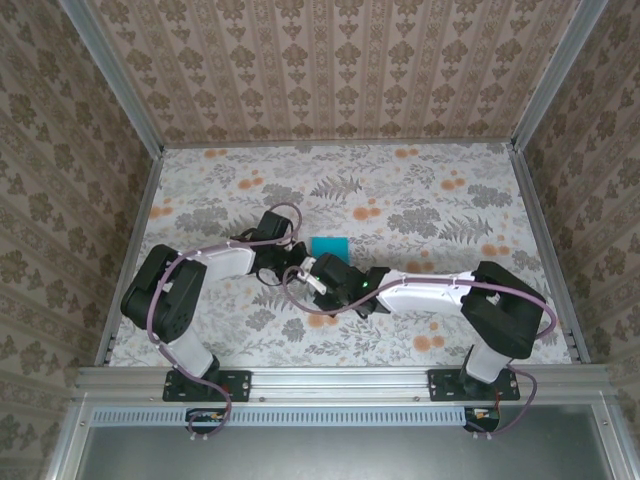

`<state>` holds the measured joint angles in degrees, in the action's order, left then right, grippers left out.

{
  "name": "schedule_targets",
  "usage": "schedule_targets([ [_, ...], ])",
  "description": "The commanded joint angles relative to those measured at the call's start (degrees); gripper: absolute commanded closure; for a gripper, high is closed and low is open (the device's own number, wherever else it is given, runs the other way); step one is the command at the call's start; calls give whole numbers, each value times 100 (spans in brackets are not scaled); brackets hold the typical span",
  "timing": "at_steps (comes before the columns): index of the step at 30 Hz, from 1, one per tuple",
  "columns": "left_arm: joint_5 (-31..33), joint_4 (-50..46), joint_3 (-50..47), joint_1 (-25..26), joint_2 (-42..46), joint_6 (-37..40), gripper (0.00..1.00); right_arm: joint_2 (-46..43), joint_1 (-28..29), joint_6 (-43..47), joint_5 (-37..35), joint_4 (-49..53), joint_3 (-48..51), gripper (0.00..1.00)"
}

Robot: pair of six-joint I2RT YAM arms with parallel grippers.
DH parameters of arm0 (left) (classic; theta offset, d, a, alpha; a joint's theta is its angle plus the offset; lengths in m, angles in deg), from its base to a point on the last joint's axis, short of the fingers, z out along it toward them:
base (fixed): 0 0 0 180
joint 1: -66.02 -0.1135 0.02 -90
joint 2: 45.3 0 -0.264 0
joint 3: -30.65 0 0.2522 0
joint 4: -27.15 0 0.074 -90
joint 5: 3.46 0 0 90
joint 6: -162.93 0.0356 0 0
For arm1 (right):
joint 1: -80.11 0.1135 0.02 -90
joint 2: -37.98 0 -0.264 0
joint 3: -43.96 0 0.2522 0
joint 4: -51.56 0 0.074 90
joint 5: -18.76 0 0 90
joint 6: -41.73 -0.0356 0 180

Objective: Fold a paper plane with a square sheet of paper (fold left side to right side)
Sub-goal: Third fold the triangle at the center of the table.

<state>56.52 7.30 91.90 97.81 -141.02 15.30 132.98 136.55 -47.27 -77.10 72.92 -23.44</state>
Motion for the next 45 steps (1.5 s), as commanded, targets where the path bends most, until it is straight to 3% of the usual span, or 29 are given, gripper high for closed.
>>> schedule_targets([
  [1,123,-499,302,-54,205,575,88,-127,-159,-235,704,503,-63,100],
  [4,206,-906,566,-132,324,1022,70,-138,-353,-492,1330,660,-141,100],
  [7,307,-1365,901,-212,394,1475,66,-89,-511,-734,1767,734,-224,100],
  [12,136,-1643,1476,-261,54,2038,79,34,-655,-1074,2107,656,-309,100],
  [19,-420,-1691,2372,-123,-1208,2592,90,167,-782,-1328,2288,545,-344,100],
  [29,-480,-1870,3047,98,-2201,2931,96,191,-1037,-1748,2743,298,-132,100],
  [45,-153,-2052,3100,240,-2486,3135,100,334,-1764,-1921,2674,506,1,100],
])
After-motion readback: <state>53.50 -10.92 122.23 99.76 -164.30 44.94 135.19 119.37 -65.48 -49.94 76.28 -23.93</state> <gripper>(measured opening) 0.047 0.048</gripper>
